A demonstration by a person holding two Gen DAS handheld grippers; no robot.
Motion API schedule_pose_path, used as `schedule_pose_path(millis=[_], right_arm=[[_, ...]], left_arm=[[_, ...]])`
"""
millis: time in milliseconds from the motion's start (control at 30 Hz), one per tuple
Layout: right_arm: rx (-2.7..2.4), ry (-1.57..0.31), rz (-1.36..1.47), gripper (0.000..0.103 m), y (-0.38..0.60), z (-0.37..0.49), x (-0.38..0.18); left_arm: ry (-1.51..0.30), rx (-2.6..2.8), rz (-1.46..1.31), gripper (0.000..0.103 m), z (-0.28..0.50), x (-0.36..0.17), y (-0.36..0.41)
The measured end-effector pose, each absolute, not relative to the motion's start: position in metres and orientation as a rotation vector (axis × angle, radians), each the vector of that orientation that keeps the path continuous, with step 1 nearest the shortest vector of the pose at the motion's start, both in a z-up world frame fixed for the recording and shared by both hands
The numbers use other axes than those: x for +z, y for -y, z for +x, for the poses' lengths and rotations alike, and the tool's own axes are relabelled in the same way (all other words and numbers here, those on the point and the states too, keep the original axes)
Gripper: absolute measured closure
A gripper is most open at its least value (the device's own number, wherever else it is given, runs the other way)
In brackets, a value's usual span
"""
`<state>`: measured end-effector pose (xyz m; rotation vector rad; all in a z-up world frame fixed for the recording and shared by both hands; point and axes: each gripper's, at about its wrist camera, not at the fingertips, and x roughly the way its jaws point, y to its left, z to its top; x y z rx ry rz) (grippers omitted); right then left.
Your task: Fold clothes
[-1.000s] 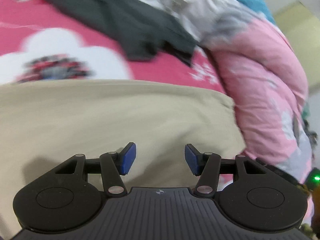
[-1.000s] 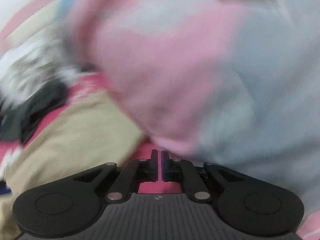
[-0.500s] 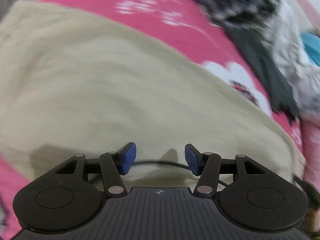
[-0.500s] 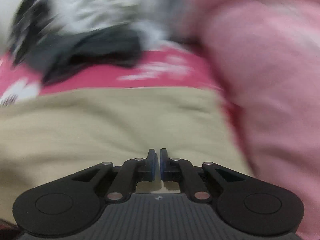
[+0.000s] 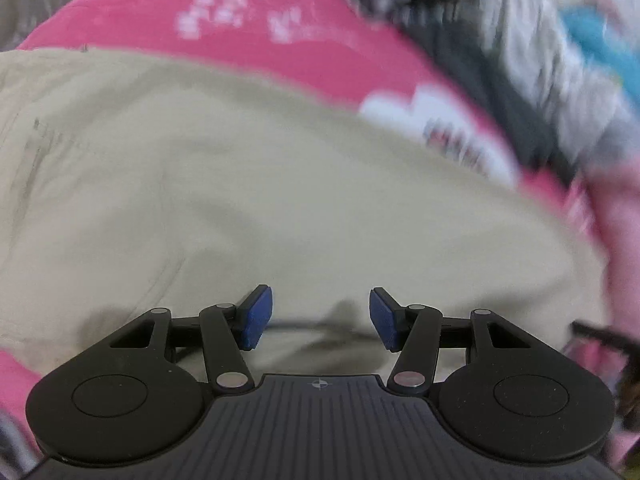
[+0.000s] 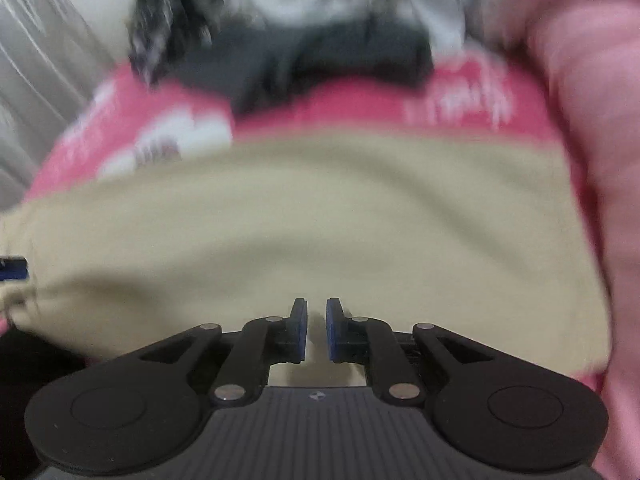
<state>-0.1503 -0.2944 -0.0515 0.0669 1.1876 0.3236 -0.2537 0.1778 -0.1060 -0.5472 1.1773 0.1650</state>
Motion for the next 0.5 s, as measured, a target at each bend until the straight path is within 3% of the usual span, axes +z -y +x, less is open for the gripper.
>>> schedule_pose_path(millis=[67,167,233,367,500], right_arm=[[0.238,-1.251,0.096,0.099,0.313,-0.166,-0.064],[0.120,-1.311,0.117,0.099,0.334,-0.186,-0.069],[0.112,-1.267,0.086,0.091,0.328,-0.193,-0.052],[0.280,-1.122,0.037,0.091,0.286,-0.180,-0.026],[0.380,-1.155,-0.080,0.091,0.244,-0.168,-0.053]], left_arm=[[-1.231,0.197,-0.500,0.049,-0.261,-0.115,-0.182],[-1.209,0.212,-0.549,0.049,-0.272,-0.107,-0.194],[-1.185,0.218,-0.582,0.049,-0.275,-0.100,-0.198],[-1.174,0.213,-0.565,0.049,-0.270,-0.094,-0.196],[-1.237,0.231,-0.422,0.048,-0.261,-0.102,-0.184]])
